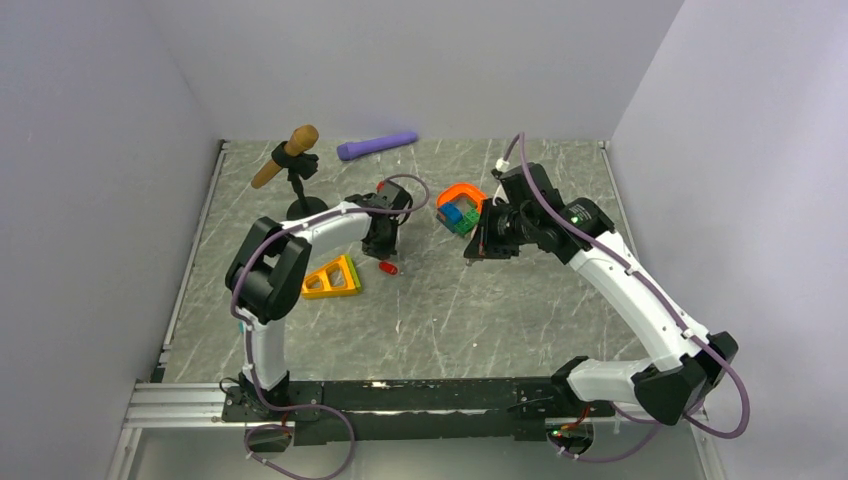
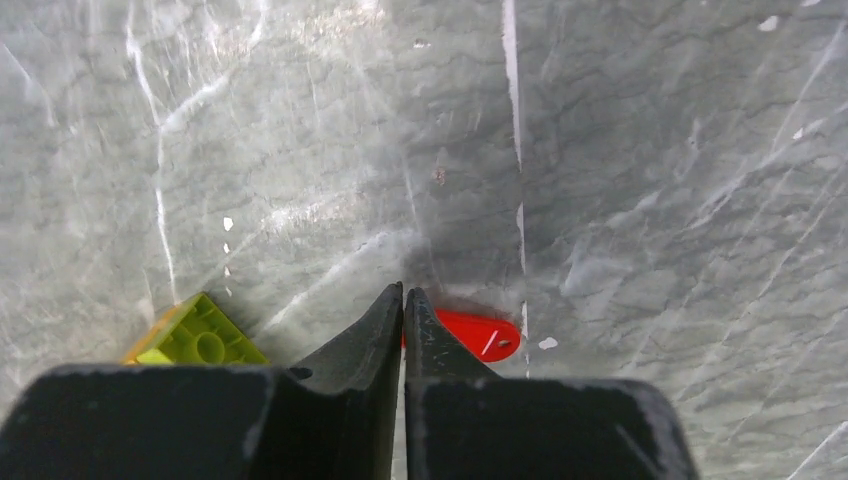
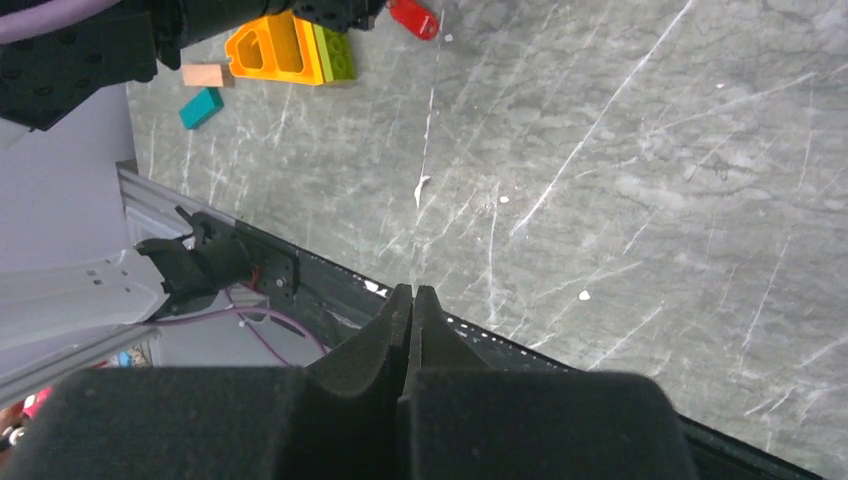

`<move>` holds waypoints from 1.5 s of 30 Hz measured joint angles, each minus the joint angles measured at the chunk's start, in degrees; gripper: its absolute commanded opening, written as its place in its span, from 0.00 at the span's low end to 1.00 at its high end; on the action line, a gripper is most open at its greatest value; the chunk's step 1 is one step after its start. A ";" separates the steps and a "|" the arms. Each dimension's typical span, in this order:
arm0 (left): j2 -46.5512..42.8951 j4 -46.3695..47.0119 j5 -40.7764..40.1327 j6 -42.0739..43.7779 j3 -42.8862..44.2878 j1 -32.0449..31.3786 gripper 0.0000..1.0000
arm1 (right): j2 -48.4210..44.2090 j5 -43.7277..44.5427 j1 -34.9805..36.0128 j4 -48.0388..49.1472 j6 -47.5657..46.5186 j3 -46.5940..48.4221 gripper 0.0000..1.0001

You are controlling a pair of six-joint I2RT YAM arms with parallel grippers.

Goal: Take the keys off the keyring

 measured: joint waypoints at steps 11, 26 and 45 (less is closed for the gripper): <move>-8.13 -2.36 0.59 0.09 -3.08 0.11 0.83 | 5.46 -4.02 -1.95 14.95 -1.14 -10.97 0.00; -37.70 -9.97 0.00 -0.35 -1.53 1.55 0.92 | 34.56 -8.90 -2.67 25.81 -2.19 -5.99 0.00; -52.72 -11.76 -0.04 -0.31 -11.26 1.55 0.92 | 39.76 -3.69 -2.86 20.96 -5.66 0.50 0.49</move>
